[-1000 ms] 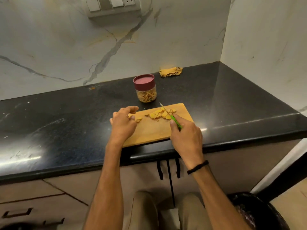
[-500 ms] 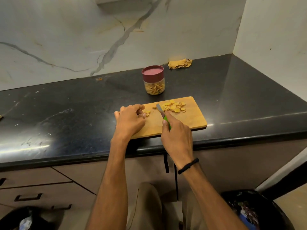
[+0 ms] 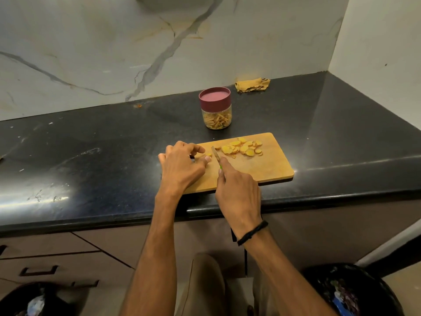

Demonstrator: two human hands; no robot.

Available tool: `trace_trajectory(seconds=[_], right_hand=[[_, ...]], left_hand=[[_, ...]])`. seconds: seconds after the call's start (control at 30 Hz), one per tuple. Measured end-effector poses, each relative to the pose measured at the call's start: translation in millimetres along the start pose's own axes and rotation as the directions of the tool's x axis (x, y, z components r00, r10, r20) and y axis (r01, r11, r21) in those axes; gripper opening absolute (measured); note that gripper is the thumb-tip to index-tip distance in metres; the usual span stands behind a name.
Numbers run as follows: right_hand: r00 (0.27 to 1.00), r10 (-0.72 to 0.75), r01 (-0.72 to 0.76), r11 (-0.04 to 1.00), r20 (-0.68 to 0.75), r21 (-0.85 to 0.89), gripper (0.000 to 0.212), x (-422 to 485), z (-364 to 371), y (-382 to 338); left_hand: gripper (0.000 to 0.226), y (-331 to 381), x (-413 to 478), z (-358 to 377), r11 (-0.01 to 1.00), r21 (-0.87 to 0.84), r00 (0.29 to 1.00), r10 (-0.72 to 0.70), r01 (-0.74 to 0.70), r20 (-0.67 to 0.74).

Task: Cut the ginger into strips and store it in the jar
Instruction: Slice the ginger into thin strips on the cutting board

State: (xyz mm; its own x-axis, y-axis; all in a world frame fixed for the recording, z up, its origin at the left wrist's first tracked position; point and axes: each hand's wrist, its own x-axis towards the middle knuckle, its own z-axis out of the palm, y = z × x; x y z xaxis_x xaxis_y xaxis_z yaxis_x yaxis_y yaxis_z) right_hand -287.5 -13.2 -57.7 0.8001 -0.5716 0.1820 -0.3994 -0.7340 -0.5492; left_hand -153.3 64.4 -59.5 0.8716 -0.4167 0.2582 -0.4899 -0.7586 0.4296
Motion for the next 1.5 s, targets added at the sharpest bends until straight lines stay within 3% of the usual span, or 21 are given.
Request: trace_trajectory(seconds=[0.67,0.9,1.17,1.5], right_hand=[[0.993,0.024,-0.003,0.982,0.114,-0.187,0.059,-1.1,-9.7,-16.1],[0.987,0.074,-0.055,0.989,0.141,-0.135,0.058,-27.8,-30.6,-5.3],[0.995,0.067,-0.064,0.997,0.075,-0.043,0.060,-12.8,-33.0,-9.9],[0.996,0.086,-0.088,0.994,0.032,0.063,0.043,-19.6,-23.5,3.1]], left_hand=[[0.014,7.9,-3.1,7.3,1.000,-0.002,0.999,0.000,0.000,-0.041],[0.013,3.1,-2.8,9.5,0.998,-0.048,0.997,0.027,-0.030,-0.079],[0.017,-2.7,-8.0,12.7,0.997,-0.065,0.989,0.027,-0.037,-0.146],[0.019,-10.4,-5.1,18.3,0.991,-0.121,0.986,0.029,-0.049,-0.163]])
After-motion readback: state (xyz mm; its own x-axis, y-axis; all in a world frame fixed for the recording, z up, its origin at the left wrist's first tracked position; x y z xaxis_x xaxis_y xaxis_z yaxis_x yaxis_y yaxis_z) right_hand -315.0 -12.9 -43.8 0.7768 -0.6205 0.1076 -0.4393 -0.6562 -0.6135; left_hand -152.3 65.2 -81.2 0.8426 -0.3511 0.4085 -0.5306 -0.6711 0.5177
